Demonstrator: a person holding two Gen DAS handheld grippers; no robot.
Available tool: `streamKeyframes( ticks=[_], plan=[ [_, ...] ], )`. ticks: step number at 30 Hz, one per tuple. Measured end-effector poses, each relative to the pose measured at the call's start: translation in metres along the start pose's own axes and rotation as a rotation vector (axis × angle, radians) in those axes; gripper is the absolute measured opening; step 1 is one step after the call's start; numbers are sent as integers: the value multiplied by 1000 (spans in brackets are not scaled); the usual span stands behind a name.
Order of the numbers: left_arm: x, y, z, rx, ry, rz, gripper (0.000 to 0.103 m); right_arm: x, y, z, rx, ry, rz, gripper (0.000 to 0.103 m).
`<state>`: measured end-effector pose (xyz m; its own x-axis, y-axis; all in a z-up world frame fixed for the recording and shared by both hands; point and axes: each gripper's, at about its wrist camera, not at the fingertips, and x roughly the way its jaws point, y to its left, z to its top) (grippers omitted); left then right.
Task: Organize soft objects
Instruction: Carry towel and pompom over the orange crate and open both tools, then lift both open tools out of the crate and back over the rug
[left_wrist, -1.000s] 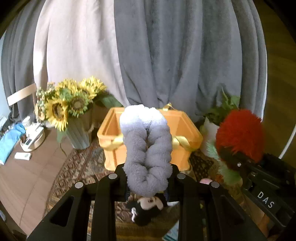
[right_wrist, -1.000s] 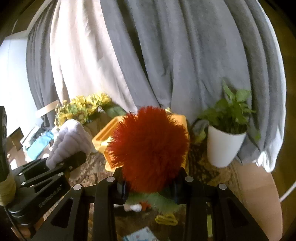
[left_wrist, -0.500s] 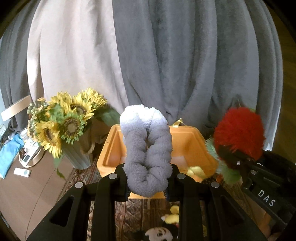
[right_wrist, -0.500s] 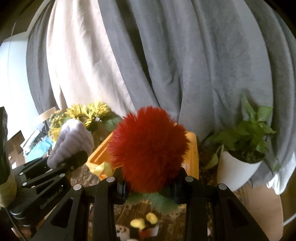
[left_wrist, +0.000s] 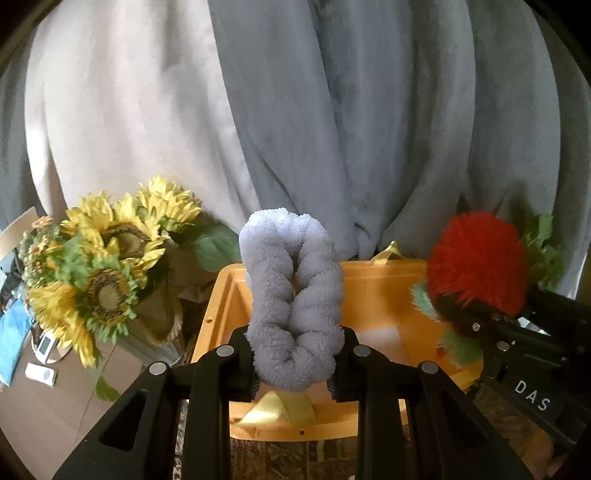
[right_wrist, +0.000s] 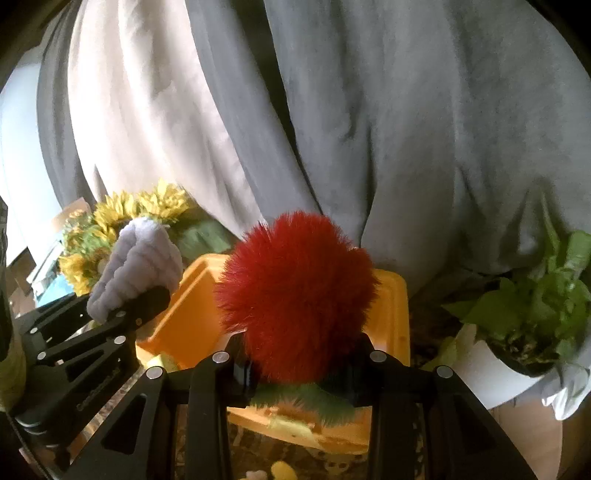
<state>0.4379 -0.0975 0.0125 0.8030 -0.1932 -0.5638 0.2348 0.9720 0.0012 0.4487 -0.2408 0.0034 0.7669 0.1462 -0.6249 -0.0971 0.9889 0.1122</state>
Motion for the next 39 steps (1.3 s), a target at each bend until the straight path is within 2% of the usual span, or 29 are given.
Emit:
streamKeyframes(
  ticks=[7, 10, 13, 16, 18, 23, 30, 33, 35, 39],
  plan=[
    [42, -5, 3, 54, 94, 3, 31, 37, -7, 4, -7, 109, 2, 37],
    [57, -3, 2, 66, 132, 0, 33, 52, -13, 3, 7, 154, 7, 41],
    [62, -2, -4, 76, 151, 6, 41, 59, -17, 1, 15, 177, 8, 55],
    [65, -5, -7, 79, 165, 10, 45, 59, -15, -2, 6, 171, -10, 59],
    [67, -4, -7, 78, 170, 11, 53, 59, -14, -2, -5, 165, -23, 59],
    [57, -2, -8, 67, 153, 23, 69, 50, -18, -2, 1, 140, -47, 59],
    [32, 0, -8, 41, 113, 41, 89, 18, -24, -3, 21, 87, -87, 59],
    [13, -1, -10, 39, 82, 68, 94, 1, -25, -6, 30, 62, -104, 60],
    [0, -2, -12, 37, 64, 79, 95, -11, -26, -8, 43, 46, -109, 65],
    [-29, -3, -17, 27, 34, 76, 95, -38, -29, -16, 70, 14, -96, 66]
  ],
)
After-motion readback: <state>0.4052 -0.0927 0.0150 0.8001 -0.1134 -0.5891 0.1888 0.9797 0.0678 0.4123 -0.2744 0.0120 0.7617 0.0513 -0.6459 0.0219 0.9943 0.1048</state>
